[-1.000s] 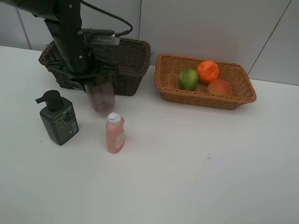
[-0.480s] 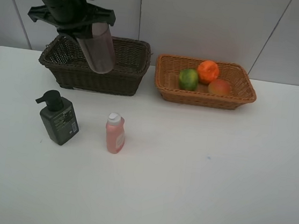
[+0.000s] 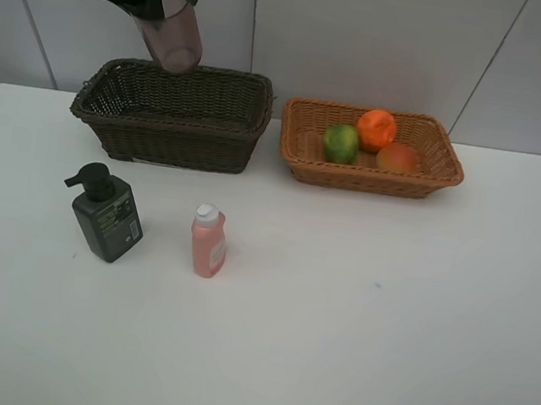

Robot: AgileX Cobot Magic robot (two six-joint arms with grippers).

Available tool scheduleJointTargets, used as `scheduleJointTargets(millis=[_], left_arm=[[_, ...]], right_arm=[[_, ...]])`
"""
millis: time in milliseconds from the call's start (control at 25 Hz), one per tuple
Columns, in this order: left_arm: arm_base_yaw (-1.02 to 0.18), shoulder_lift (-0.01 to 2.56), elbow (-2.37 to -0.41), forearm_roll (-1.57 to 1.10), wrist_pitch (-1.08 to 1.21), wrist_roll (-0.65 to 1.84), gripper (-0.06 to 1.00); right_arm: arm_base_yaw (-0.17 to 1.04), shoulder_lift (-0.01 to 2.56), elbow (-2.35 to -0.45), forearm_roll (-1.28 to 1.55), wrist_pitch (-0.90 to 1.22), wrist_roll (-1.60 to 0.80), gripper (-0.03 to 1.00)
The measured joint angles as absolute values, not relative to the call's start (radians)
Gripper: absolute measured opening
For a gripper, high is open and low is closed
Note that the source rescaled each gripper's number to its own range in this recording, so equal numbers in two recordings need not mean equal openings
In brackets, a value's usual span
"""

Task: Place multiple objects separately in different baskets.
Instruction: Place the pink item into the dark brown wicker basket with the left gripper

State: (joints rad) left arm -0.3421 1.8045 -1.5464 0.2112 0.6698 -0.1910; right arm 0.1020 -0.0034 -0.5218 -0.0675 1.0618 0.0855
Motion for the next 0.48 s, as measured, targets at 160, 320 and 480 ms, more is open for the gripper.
scheduleJointTargets(millis=[160, 320, 480], left_arm=[[-0.317, 1.881, -1.549, 0.256, 0.637, -0.192, 0.00], [-0.290, 1.962, -1.549, 0.261, 0.595, -0.198, 0.00], [-0.262, 2.027, -1.549, 0.277, 0.518, -0.199, 0.00]], right_arm=[[0.102, -0.003, -0.522, -0.068, 1.062, 0.086, 0.97], [0.102, -0.003, -0.522, -0.068, 1.062, 0.086, 0.97], [0.102, -0.003, -0.522, -0.068, 1.062, 0.086, 0.97]])
